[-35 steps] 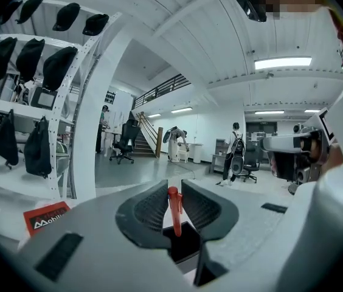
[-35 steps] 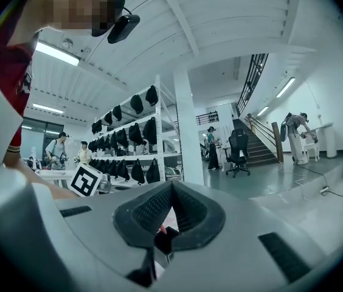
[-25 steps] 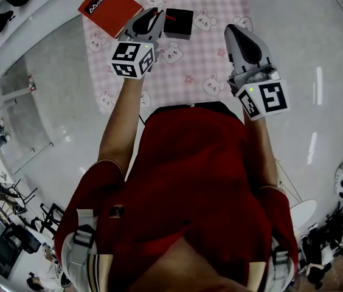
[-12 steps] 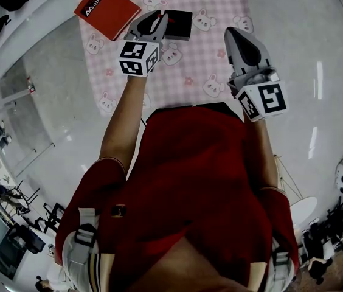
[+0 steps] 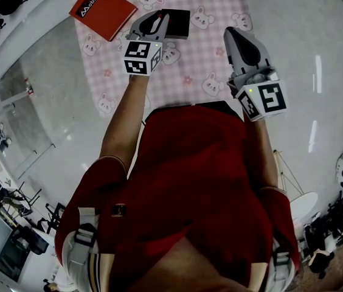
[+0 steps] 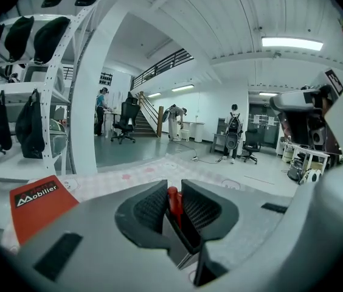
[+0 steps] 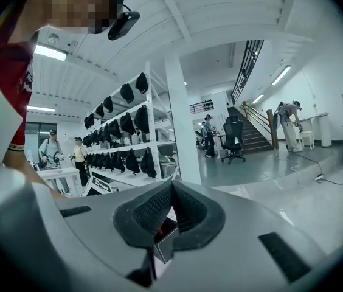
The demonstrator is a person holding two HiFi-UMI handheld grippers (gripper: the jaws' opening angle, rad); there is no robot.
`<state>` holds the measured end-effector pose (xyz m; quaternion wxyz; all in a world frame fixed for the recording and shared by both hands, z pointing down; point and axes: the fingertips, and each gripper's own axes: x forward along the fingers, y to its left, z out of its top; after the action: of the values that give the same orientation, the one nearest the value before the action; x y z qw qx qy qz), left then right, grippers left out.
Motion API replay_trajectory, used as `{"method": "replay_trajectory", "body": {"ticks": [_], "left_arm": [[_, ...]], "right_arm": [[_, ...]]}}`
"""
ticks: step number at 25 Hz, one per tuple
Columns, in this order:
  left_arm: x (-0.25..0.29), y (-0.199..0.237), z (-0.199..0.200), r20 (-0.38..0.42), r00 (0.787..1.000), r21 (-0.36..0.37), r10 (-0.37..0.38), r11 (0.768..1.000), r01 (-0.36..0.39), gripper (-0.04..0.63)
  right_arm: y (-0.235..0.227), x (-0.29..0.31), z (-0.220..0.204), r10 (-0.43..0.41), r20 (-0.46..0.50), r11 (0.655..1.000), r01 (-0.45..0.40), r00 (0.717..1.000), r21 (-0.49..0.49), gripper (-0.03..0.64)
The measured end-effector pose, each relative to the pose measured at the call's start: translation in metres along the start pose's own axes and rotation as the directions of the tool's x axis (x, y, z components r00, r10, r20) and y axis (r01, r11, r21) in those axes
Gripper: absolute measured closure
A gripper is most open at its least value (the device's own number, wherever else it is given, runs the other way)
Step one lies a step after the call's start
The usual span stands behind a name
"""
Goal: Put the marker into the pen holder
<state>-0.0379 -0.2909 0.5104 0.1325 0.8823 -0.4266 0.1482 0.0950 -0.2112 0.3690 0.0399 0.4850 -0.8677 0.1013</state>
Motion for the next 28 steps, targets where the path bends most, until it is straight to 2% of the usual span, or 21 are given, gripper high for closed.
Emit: {"method": "replay_trajectory", "body": {"ticks": [17,28], "left_arm": [[0.004,-0.002,-0.018,-0.027,0.999,0.027,-0.024,0.999,0.025,0.515],[-0.007,-0.007,-0.004,0.035,0.998,0.029,-0.043,0.999,0.042,0.494]], "right_arm": [[0.001,-0.003,-0.009,-0.019,-0.017,1.0,0.019,1.0,0.015,0.618],[0.001,-0.008,-0.008,-0.022,-0.011,1.0,0.022,1.0,0.015,0.618]]}}
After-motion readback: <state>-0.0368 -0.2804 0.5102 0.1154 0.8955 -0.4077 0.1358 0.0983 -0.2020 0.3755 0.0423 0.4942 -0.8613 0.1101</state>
